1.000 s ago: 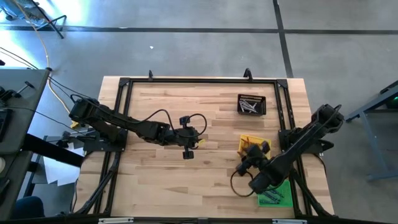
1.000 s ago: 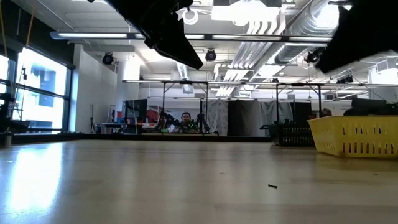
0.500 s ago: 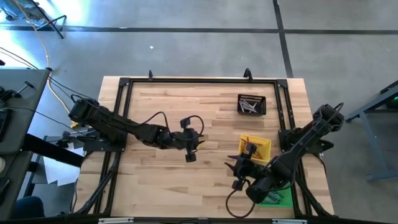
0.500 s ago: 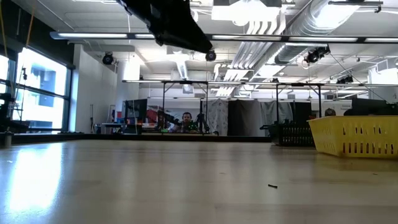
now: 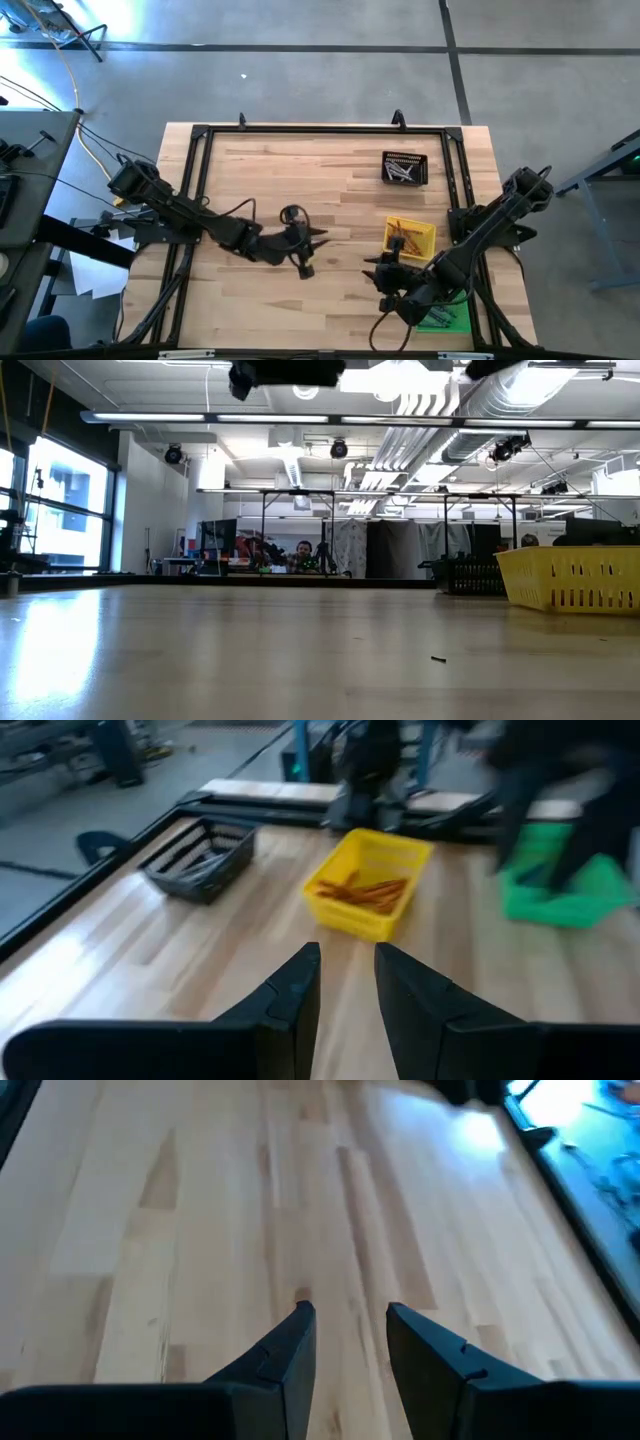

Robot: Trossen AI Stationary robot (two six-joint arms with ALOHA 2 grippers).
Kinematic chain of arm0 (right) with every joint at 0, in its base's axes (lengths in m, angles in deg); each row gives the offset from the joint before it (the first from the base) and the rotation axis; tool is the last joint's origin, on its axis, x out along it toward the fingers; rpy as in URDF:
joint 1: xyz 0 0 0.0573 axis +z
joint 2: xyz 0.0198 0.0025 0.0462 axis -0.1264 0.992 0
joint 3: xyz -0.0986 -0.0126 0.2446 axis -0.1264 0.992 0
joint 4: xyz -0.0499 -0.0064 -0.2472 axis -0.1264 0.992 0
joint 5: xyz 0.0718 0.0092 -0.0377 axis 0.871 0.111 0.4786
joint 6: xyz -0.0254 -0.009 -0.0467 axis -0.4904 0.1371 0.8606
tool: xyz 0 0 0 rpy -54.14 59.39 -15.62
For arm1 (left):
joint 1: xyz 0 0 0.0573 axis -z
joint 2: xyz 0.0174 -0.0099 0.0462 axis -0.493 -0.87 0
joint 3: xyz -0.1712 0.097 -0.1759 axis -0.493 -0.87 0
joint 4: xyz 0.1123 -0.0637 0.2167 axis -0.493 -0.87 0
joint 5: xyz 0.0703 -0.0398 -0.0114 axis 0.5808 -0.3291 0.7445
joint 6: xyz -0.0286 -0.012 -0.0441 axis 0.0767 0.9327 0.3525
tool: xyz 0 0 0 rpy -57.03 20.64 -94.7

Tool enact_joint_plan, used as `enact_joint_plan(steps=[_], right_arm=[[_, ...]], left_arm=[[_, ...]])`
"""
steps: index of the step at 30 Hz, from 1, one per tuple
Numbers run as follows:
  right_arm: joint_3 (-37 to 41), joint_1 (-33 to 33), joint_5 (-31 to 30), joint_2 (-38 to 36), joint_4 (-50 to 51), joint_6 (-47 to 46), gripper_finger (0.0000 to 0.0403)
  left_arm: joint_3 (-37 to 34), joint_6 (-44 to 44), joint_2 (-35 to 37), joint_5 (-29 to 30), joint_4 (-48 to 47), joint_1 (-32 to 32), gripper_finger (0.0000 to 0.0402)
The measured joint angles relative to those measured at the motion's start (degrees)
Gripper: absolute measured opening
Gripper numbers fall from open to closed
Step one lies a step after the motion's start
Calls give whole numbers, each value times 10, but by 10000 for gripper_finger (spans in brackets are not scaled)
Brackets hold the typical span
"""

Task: Sort crayons
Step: Return to Home Position

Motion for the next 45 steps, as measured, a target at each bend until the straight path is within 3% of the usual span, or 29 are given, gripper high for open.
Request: enact_joint_plan(steps=[4,10,12,19,25,30,45], right_arm=[[66,-25,59,-28,-84,73,117],[234,-97,268,-142,-321,207,117],[295,-123,296,-202,-359,211,117],[485,-182,311,-414,-505,212,117],[583,-205,325,-549,-571,230,117],[616,-217,326,-609,-564,232,117],[620,-299,316,-726,-470,266,117]], left_arm=[[0,0,0,0,23,28,87],[0,-6,0,-1,41,54,87],[0,-6,0,-1,41,58,87],[0,-26,0,0,41,56,87],[0,-30,0,0,46,44,87],[0,-27,0,0,46,34,87],[0,-26,0,-1,45,31,87]])
